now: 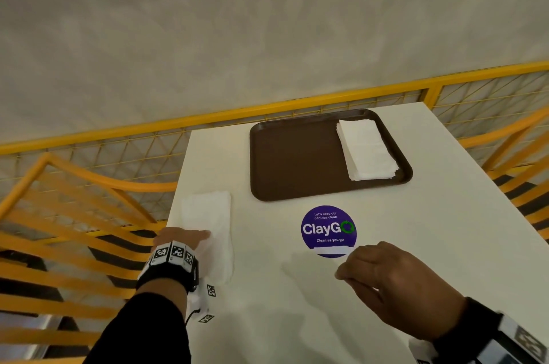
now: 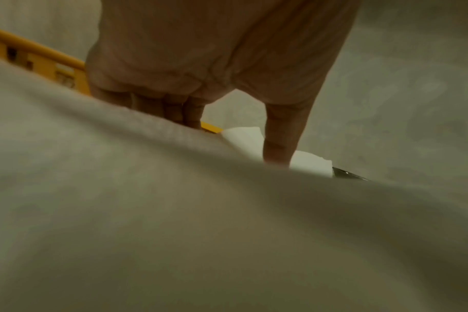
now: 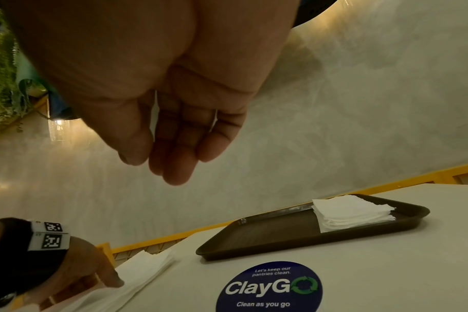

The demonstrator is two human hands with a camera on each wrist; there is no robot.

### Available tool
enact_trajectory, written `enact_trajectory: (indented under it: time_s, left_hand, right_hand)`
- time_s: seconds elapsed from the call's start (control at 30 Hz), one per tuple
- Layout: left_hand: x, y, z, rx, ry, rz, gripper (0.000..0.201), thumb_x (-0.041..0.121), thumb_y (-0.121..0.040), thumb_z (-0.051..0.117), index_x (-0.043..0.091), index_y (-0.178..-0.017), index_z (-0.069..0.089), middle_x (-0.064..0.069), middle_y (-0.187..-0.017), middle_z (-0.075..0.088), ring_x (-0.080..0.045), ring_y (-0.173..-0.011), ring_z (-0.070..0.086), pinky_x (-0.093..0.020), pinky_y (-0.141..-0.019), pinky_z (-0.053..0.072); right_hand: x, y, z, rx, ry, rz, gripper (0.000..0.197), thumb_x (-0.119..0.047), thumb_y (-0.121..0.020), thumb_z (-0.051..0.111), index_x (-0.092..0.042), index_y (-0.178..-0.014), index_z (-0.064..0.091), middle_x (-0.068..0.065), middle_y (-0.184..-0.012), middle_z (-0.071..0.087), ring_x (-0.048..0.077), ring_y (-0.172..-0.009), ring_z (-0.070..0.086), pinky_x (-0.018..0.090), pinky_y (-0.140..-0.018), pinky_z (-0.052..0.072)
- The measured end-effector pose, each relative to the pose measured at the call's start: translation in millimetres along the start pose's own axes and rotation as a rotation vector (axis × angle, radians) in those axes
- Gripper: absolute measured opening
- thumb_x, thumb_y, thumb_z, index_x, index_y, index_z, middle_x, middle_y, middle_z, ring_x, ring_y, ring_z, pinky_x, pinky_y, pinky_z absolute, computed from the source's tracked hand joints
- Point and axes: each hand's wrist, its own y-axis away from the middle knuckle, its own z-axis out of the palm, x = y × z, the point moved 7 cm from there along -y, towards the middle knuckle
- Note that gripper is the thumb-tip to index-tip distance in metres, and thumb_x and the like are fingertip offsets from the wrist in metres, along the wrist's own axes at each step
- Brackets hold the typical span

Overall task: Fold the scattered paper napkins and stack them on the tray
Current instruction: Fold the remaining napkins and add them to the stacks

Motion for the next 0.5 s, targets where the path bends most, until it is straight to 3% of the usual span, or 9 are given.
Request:
enact_trajectory:
  time_s: [0.07,0.1,0.17,0.23,0.3,0.33,0.37,0.4,0.5]
  left_hand:
    - [3,6,5,-0.026,-0.083,0.032,0.095,0.028,-0.056,0.086,0.039,-0.138,0.039,-0.002,-0.150,0.032,-0.029,-0.135,0.037,-0.038,-0.112,0.034]
    - [5,9,6,-0.049,-0.075,0.037,0.091,0.024,-0.059,0.086,0.034,-0.138,0.042,-0.005,-0.148,0.035,-0.029,-0.134,0.039,-0.038,-0.112,0.035]
    - [11,10,8,-0.057,-0.079,0.056,0.082,0.023,-0.066,0.083,0.025,-0.138,0.045,-0.008,-0.146,0.040,-0.029,-0.132,0.042,-0.039,-0.109,0.038]
    - [19,24,5,-0.006,-0.188,0.167,0.083,0.025,-0.069,0.080,0.043,-0.138,0.037,-0.001,-0.151,0.031,-0.025,-0.136,0.036,-0.035,-0.111,0.037]
    - [22,34,1,0.046,-0.207,0.227,0.081,0.026,-0.071,0.078,0.048,-0.137,0.036,0.002,-0.152,0.025,-0.023,-0.139,0.032,-0.033,-0.113,0.034]
    - [20,38,2,0.020,-0.157,0.178,0.078,0.028,-0.071,0.077,0.048,-0.135,0.038,0.003,-0.152,0.026,-0.022,-0.138,0.032,-0.032,-0.113,0.033]
    - [22,42,0,0.030,-0.018,0.195,0.075,0.032,-0.070,0.077,0.047,-0.134,0.041,0.003,-0.150,0.029,-0.021,-0.137,0.034,-0.032,-0.113,0.034]
    - [18,40,-1,0.001,0.172,0.128,0.071,0.035,-0.069,0.077,0.043,-0.132,0.045,0.001,-0.148,0.034,-0.022,-0.134,0.040,-0.033,-0.112,0.036]
    - [23,41,14,-0.175,0.797,-0.001,0.069,0.036,-0.069,0.081,0.010,-0.127,0.055,-0.015,-0.128,0.058,-0.036,-0.114,0.057,-0.041,-0.098,0.048]
  right_hand:
    - [0,0,2,-0.012,0.004,0.004,0.043,-0.043,-0.099,0.022,-0.036,-0.095,0.064,-0.019,-0.084,0.067,0.002,-0.070,0.062,0.012,-0.063,0.049]
    - [-1,1,3,-0.019,0.009,0.004,0.045,-0.043,-0.099,0.021,-0.036,-0.094,0.065,-0.020,-0.084,0.067,0.001,-0.070,0.061,0.011,-0.063,0.048]
    - [0,2,4,-0.025,0.012,0.006,0.044,-0.043,-0.099,0.021,-0.037,-0.093,0.065,-0.020,-0.083,0.067,0.001,-0.069,0.061,0.012,-0.063,0.048]
    - [2,4,4,-0.049,-0.004,0.025,0.041,-0.043,-0.099,0.024,-0.037,-0.094,0.064,-0.021,-0.084,0.067,0.001,-0.070,0.061,0.012,-0.064,0.048]
    - [4,5,4,-0.067,-0.013,0.051,0.041,-0.045,-0.098,0.024,-0.037,-0.095,0.064,-0.021,-0.085,0.067,0.000,-0.071,0.061,0.011,-0.064,0.049]
    - [5,6,4,-0.077,-0.021,0.070,0.040,-0.046,-0.098,0.024,-0.038,-0.095,0.063,-0.022,-0.085,0.067,-0.001,-0.072,0.061,0.011,-0.065,0.050]
    - [5,6,4,-0.088,-0.036,0.095,0.038,-0.047,-0.097,0.025,-0.039,-0.095,0.062,-0.022,-0.086,0.066,-0.001,-0.073,0.060,0.011,-0.065,0.050]
    - [7,7,5,-0.087,-0.062,0.126,0.036,-0.050,-0.097,0.026,-0.039,-0.097,0.060,-0.024,-0.086,0.065,-0.002,-0.074,0.059,0.010,-0.066,0.049]
    - [15,9,6,-0.018,-0.248,0.287,0.040,-0.068,-0.085,0.036,-0.042,-0.107,0.057,-0.036,-0.090,0.055,-0.005,-0.085,0.058,0.004,-0.071,0.044]
